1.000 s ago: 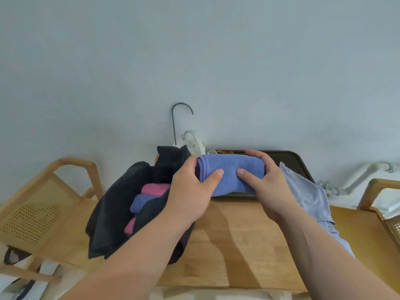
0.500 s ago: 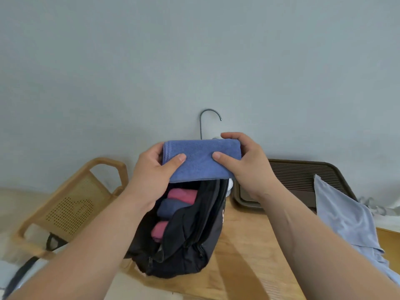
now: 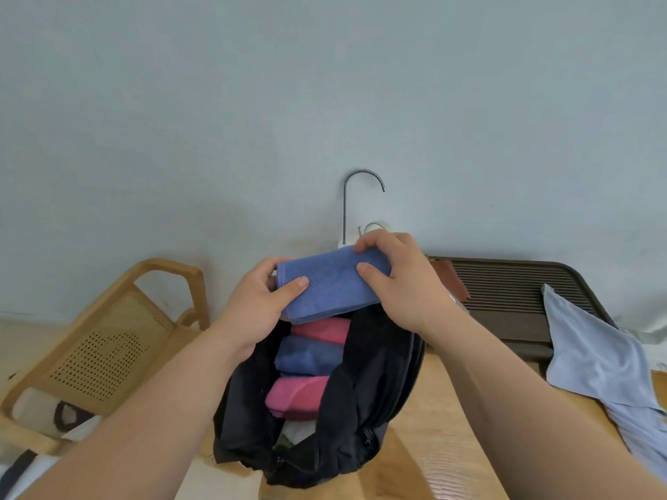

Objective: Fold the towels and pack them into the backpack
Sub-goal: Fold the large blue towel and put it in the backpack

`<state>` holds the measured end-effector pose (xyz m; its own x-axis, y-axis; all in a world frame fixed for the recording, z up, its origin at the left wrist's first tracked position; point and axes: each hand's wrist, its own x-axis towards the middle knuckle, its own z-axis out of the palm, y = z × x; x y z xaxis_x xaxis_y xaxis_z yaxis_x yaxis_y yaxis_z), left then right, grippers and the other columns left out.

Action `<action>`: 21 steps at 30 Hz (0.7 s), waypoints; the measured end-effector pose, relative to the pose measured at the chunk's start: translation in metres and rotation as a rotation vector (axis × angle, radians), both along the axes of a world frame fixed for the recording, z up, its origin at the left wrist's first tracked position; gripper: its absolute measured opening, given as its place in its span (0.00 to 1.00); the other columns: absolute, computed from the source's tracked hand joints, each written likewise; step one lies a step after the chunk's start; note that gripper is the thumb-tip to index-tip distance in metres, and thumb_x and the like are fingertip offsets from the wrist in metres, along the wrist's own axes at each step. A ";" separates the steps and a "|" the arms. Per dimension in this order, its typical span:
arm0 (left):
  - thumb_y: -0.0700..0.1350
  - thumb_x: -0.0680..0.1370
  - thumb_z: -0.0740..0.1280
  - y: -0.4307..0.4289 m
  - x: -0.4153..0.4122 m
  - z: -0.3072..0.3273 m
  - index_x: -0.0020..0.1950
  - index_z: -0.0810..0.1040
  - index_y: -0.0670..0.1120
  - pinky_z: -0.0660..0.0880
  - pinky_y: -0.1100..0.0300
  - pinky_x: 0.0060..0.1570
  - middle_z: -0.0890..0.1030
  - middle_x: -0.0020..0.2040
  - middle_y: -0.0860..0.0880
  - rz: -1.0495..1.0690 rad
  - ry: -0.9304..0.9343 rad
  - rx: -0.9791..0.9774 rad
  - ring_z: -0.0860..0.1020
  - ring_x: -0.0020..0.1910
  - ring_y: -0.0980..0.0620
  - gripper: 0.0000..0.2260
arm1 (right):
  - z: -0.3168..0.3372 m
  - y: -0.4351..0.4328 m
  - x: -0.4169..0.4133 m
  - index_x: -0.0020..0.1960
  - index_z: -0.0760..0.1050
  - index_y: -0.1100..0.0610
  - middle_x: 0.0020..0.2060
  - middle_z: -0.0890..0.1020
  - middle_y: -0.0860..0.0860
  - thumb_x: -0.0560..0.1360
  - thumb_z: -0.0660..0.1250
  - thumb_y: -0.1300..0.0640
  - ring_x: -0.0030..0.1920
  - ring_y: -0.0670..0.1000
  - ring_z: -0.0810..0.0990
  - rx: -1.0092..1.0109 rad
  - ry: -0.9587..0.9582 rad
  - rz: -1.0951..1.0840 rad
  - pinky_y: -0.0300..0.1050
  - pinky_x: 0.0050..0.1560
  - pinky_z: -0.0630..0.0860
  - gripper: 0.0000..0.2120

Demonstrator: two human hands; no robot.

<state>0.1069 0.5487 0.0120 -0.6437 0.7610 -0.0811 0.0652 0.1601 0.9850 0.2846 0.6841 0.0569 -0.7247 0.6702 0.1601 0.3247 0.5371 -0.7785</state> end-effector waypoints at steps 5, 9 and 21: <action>0.41 0.78 0.71 0.015 -0.050 -0.029 0.56 0.79 0.52 0.77 0.60 0.42 0.86 0.47 0.51 -0.220 -0.038 -0.003 0.84 0.46 0.55 0.09 | -0.002 -0.016 -0.041 0.49 0.83 0.50 0.56 0.72 0.51 0.80 0.63 0.62 0.51 0.47 0.72 0.052 -0.202 -0.161 0.17 0.47 0.59 0.11; 0.46 0.76 0.73 0.022 -0.085 -0.055 0.57 0.77 0.55 0.77 0.56 0.47 0.85 0.46 0.52 -0.352 0.102 -0.087 0.83 0.46 0.54 0.12 | -0.001 -0.032 -0.074 0.51 0.83 0.51 0.55 0.71 0.50 0.80 0.62 0.61 0.51 0.49 0.72 0.090 -0.378 -0.245 0.32 0.45 0.61 0.11; 0.62 0.71 0.72 -0.026 -0.114 -0.092 0.59 0.80 0.52 0.65 0.45 0.68 0.75 0.66 0.51 -0.687 1.082 -0.297 0.67 0.73 0.46 0.21 | -0.055 -0.105 -0.113 0.52 0.82 0.49 0.57 0.70 0.52 0.79 0.63 0.64 0.47 0.55 0.78 0.024 -0.957 -0.207 0.51 0.55 0.79 0.13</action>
<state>-0.0068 0.5226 -0.0797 0.0207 0.9998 0.0080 0.9482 -0.0222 0.3169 0.1715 0.5790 0.0022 -0.4239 0.8033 -0.4183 0.9030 0.4105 -0.1268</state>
